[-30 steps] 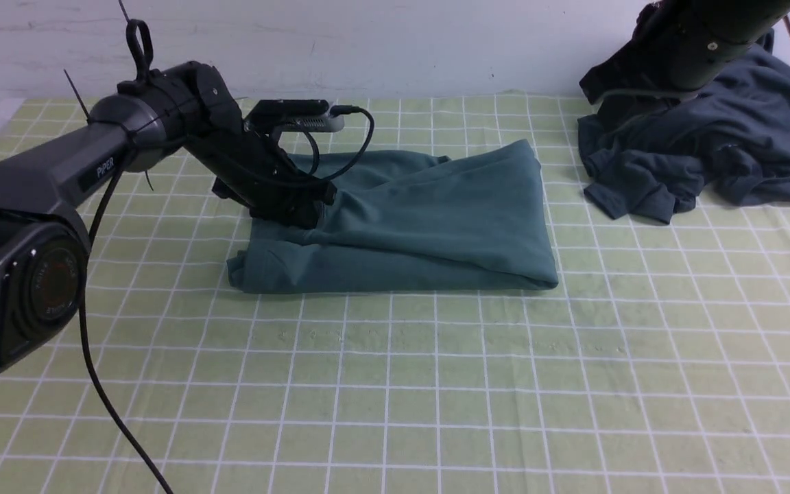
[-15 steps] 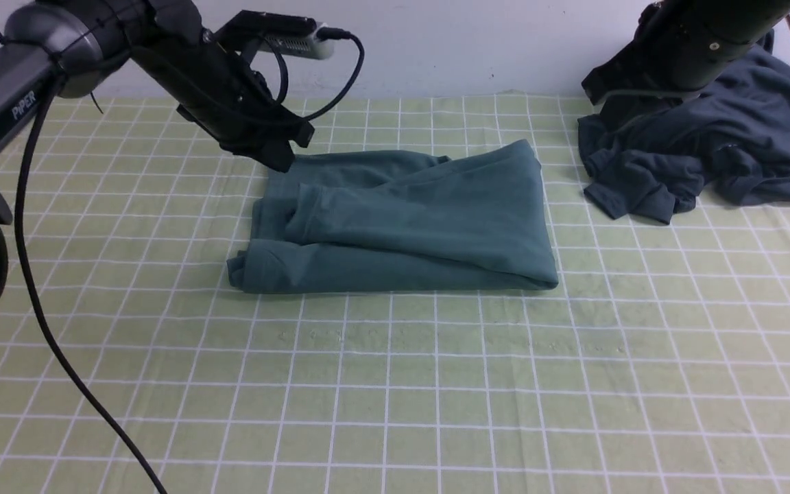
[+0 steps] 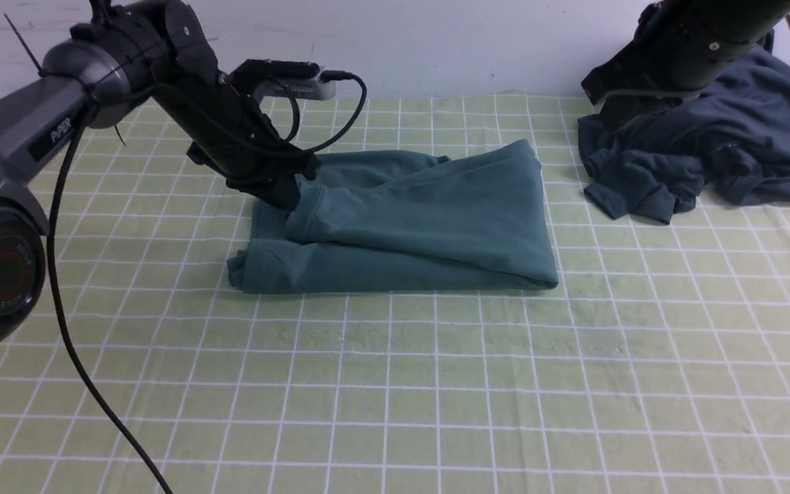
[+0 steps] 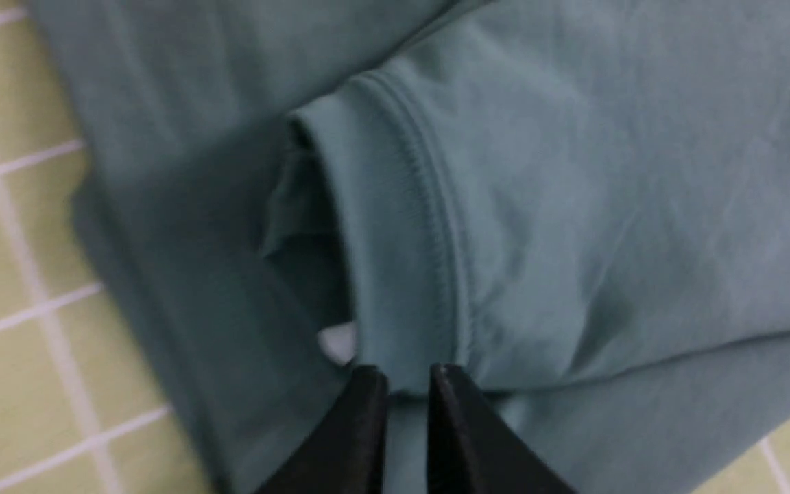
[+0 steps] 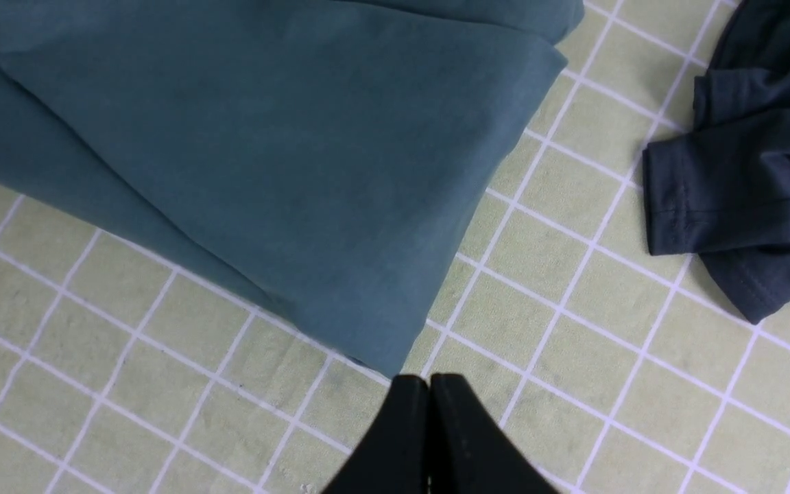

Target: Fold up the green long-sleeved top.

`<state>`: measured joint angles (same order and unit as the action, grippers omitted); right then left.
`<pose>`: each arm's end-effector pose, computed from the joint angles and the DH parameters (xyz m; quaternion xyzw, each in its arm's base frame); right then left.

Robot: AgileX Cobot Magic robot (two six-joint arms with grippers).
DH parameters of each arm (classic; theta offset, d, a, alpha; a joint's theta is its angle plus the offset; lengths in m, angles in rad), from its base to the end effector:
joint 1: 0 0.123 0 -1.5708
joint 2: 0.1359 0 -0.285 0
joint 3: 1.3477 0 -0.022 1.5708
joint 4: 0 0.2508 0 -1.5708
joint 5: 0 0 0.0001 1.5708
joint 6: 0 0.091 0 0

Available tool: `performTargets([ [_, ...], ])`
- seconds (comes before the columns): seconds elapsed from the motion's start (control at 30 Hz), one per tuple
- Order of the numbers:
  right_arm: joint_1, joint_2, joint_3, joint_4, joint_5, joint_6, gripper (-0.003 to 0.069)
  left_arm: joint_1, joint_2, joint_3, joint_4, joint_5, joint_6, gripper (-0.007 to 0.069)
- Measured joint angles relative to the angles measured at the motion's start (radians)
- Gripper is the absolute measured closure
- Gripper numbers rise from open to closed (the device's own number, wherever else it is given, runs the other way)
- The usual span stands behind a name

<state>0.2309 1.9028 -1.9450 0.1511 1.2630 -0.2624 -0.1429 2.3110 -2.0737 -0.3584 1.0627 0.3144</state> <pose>0.3988 0.1072 0.3500 -0.2311 0.9456 0.0718 0.2174 0.4937 -0.0992 0.2094 0.1634 0.9561 -0.1531 0.1890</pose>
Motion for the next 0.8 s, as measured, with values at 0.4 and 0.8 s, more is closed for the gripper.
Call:
performTargets([
  [0.4,0.000,0.000,0.000,0.001,0.000,0.000,0.0666,0.000,0.082,0.000,-0.002,-0.064,-0.035,0.0225],
  [0.8,0.000,0.000,0.000,0.001,0.000,0.000,0.0666,0.000,0.060,-0.058,-0.080,-0.022,0.111,0.0627],
])
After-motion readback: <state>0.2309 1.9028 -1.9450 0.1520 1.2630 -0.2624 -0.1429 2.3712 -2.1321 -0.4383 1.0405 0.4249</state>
